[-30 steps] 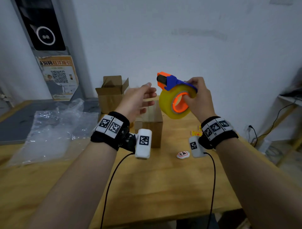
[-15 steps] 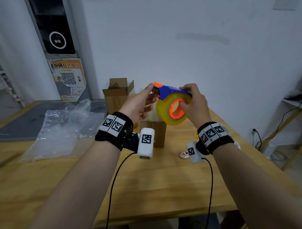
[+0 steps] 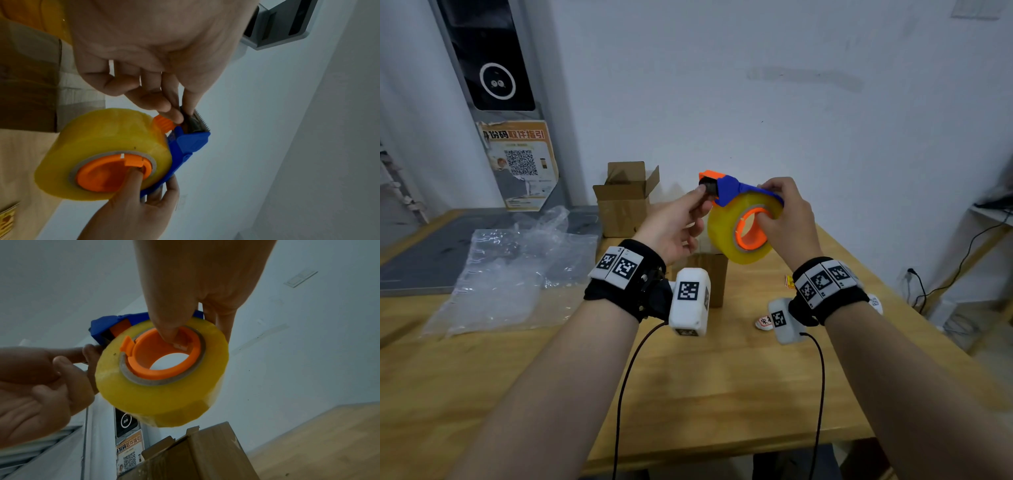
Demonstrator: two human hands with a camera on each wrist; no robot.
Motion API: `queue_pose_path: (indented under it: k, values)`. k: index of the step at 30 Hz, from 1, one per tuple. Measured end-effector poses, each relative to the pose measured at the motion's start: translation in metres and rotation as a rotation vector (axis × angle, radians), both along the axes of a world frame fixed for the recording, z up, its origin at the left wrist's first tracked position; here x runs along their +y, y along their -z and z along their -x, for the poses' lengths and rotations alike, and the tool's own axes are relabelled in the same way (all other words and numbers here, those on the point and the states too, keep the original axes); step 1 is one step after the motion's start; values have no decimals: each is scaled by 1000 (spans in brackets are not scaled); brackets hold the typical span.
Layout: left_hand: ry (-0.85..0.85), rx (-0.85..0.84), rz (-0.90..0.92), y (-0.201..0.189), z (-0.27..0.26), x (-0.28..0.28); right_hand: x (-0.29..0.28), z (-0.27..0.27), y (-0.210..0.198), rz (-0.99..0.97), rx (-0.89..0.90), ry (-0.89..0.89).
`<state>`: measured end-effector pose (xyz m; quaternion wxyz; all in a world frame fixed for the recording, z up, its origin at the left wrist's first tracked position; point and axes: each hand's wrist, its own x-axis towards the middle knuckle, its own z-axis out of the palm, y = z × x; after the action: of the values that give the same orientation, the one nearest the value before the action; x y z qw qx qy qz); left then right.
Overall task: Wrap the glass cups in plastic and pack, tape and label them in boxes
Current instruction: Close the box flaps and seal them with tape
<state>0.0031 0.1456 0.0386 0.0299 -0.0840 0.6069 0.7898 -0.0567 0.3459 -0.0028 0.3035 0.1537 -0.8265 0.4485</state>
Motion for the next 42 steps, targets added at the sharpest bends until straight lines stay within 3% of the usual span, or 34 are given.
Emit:
queue_pose_path:
  k: [9,15,17,26,37,42]
  values:
    - [-30,-64,-17,6,1,-7,3,-6,-2,-30,51,67]
    - [14,-25,133,5,-5,-7,2,-9,1,13,180,185]
    - [-37,9,89,4,-6,-9,2,-10,3,88,156,189]
    - [101,-93,-62,1,-12,1,-2,-12,2,112,29,172]
    - [17,-28,13,5,-8,2,1,-9,11,122,56,168]
    - [-39,55,41,1,-5,3,0,-6,20,389,-4,132]
